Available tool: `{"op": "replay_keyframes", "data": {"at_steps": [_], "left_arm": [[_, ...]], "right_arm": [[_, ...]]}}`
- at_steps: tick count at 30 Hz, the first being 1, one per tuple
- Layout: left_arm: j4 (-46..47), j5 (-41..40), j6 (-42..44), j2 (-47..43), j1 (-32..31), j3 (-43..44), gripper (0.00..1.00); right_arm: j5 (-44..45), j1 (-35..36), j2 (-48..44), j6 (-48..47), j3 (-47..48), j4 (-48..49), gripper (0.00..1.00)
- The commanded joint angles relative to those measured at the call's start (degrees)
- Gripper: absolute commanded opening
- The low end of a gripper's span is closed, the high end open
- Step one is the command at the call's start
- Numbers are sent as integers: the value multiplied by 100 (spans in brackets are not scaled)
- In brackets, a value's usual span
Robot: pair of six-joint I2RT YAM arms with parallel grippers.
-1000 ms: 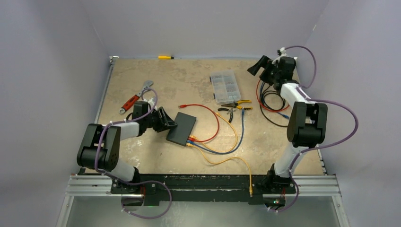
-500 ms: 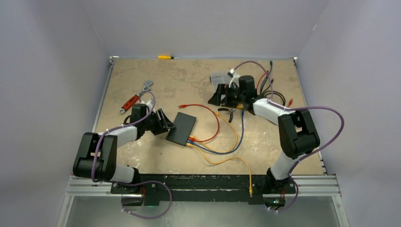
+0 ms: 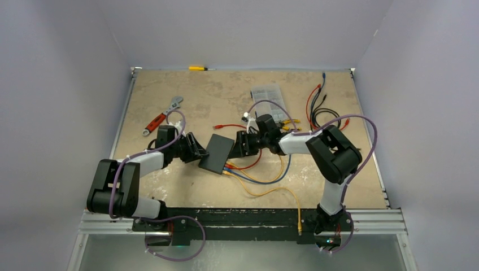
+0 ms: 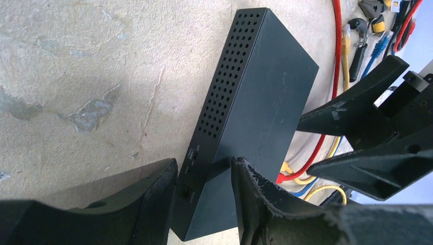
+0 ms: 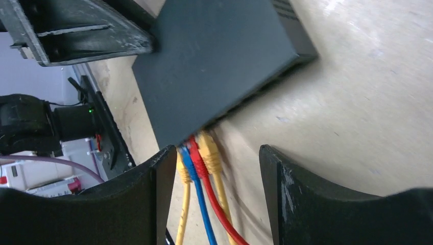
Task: Pull the plug from the switch port
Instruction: Pull the connector from the switch port.
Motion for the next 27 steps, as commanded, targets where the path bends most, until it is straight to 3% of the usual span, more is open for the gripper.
{"op": "replay_keyframes", "data": {"at_steps": [1,14,23,27], "left_arm": [[143,95,4,38,-22,-116,42],[64,56,10,12,-22,-93,39],[-70,-45,60,-104,-22,-43,44],[-97,-108,97,-183,-22,-17,45]], "right_arm": [[-253,199,280,383,318,595,64],[-62,367,1019,110,1300,135,64],[35,340,659,-262,974,-328,69],[-149,187,444,-421,675,-369,66]]}}
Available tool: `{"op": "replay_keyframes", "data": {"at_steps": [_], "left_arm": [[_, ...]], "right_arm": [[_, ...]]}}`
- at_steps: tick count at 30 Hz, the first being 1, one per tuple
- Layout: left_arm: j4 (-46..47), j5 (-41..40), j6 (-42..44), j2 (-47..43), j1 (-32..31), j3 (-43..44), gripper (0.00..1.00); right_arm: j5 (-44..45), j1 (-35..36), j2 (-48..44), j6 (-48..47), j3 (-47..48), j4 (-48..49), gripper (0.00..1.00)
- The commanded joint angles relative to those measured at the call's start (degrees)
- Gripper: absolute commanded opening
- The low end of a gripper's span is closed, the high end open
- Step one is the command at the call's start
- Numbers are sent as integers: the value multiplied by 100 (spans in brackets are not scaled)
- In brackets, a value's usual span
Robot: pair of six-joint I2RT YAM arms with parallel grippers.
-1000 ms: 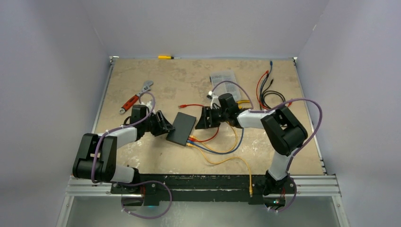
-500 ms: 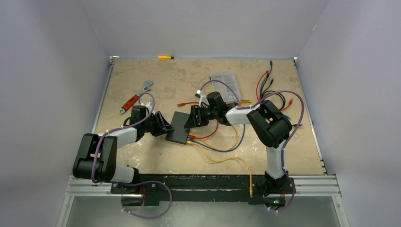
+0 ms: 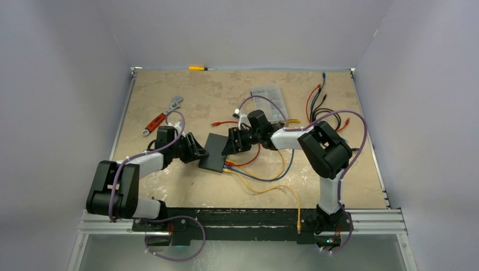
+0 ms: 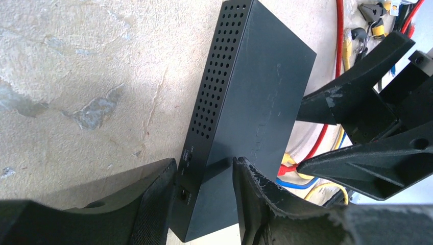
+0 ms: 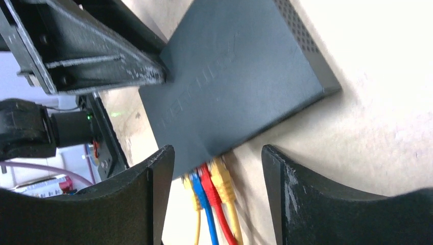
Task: Pull the plug from the switch port
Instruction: Pull the connector from the switch port.
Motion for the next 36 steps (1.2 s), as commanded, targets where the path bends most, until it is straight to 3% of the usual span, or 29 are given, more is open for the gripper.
{"op": "replay_keyframes", "data": {"at_steps": [1,9,19,36], "left_arm": [[-166,-59,147,-139,-24,58,45],[-146,-21,184,-116,-25,25,46],[-100,-100,166,42,-25,-46,45],[-56,-71,170,224,-25,-49,45]], "right_arm": [[-48,-185,-360,-379,-396,-316,65],[-546,-626,-443,-709,-843,-450,61],[-920,-634,-135,-807,-875,-445,46],[-1240,-429,506,-480,-656,1,41]]}}
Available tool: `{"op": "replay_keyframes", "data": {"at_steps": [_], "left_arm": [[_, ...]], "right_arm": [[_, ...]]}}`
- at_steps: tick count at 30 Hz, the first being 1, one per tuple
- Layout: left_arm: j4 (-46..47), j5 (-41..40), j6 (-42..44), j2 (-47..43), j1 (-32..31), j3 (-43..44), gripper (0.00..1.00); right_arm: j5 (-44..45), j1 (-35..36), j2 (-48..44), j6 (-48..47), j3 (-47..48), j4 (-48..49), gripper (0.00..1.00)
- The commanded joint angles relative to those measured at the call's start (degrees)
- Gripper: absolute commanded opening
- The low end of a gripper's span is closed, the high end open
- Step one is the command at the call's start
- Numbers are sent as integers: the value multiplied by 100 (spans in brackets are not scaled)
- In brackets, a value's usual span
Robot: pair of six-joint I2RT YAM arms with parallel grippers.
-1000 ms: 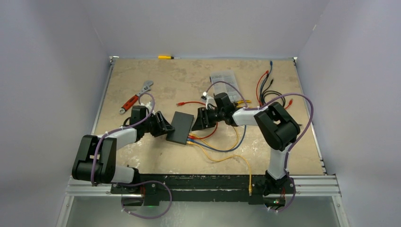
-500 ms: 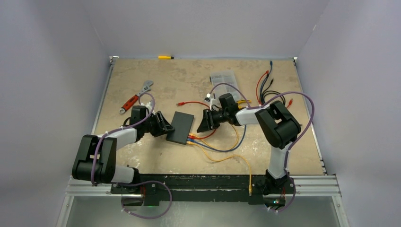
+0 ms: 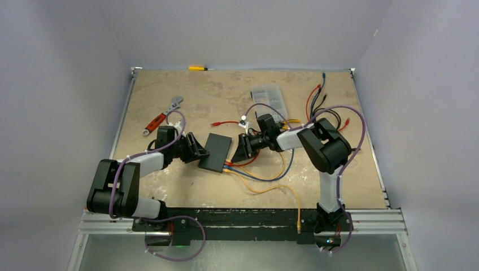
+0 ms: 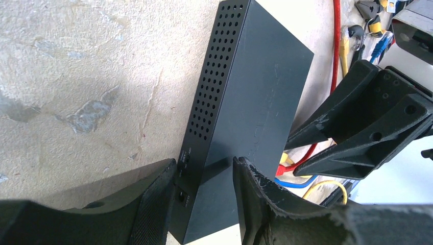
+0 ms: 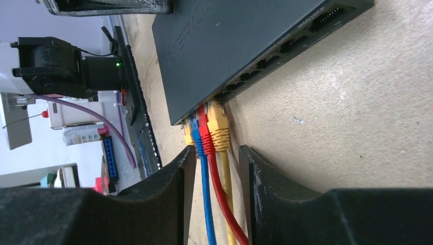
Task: Pull the plug from the switch port
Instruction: Pull the connector from the switch port.
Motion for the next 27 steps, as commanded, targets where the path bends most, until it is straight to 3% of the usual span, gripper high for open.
{"op": "replay_keyframes", "data": {"at_steps": [1,27], "left_arm": [[-112,-138,152,156,-25,-47,45],[-156,-188,201,174,-25,-35,45]], "right_arm": [[413,70,380,-80,46,-222,41],[518,264,858,90,411,-96,40]]}}
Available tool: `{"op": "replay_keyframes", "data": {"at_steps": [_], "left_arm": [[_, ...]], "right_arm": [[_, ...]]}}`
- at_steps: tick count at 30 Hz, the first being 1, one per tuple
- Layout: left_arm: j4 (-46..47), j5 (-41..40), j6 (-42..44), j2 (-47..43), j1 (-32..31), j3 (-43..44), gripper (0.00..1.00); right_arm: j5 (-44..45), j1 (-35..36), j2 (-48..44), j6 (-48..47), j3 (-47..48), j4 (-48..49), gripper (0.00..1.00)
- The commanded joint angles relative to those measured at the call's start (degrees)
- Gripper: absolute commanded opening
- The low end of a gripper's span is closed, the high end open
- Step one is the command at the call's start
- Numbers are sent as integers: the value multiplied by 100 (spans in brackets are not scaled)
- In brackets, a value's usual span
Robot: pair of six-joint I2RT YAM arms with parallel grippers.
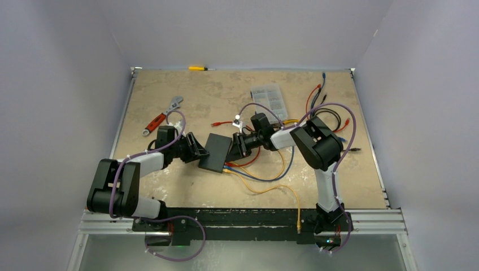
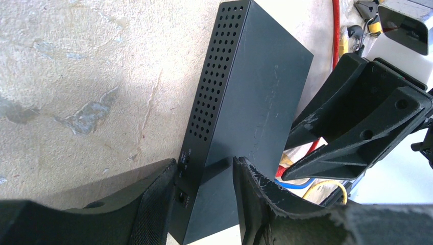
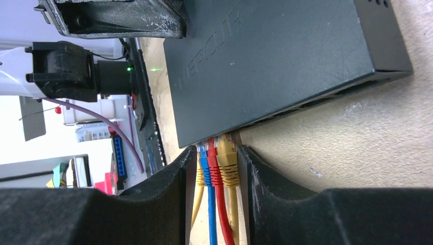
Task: Pull the plug from the switch port
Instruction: Pull the connector from the switch port.
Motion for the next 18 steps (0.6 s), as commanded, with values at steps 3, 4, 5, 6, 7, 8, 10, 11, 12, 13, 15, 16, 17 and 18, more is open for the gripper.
{"op": "replay_keyframes", "data": {"at_steps": [3,4,5,6,7,8,10,11,12,13,15,16,17,18], "left_arm": [[-183,-200,199,174,-25,-46,45],[-182,-200,198,178,-25,-43,45],[-182,-202,198,178,-25,-43,45],[-182,-203,196,179,-25,-47,45],[-188,-203,196,180,-25,-44,45],[-190,-201,198,178,-25,-40,45],[-191,-199,201,178,-25,-33,45],[-191,-203,202,182,-25,-39,45],[-191,-203,198,187,-25,-33,45],[-191,-199,196,180,-25,-29,45],[-199,-201,198,185,-25,-26,45],[-206,-201,197,189,-25,-30,45],[-219,-207,208,198,-23,-29,45],[-236,-223,222,215,-24,-26,45]], "right_arm": [[739,85,392,-258,-19,-374,38],[747,87,397,-262,-8,-387,37],[756,93,406,-262,-4,-389,36],[757,96,412,-274,5,-403,35],[763,98,413,-283,6,-421,34],[773,98,407,-288,-8,-424,33],[782,102,413,-301,-32,-424,31],[783,102,413,-305,-42,-424,30],[788,102,417,-314,-46,-417,28],[784,97,424,-308,-45,-409,28],[756,97,440,-286,-39,-385,24],[742,100,440,-268,-38,-362,22],[740,98,436,-263,-30,-348,21],[746,97,426,-267,-29,-350,21]]}}
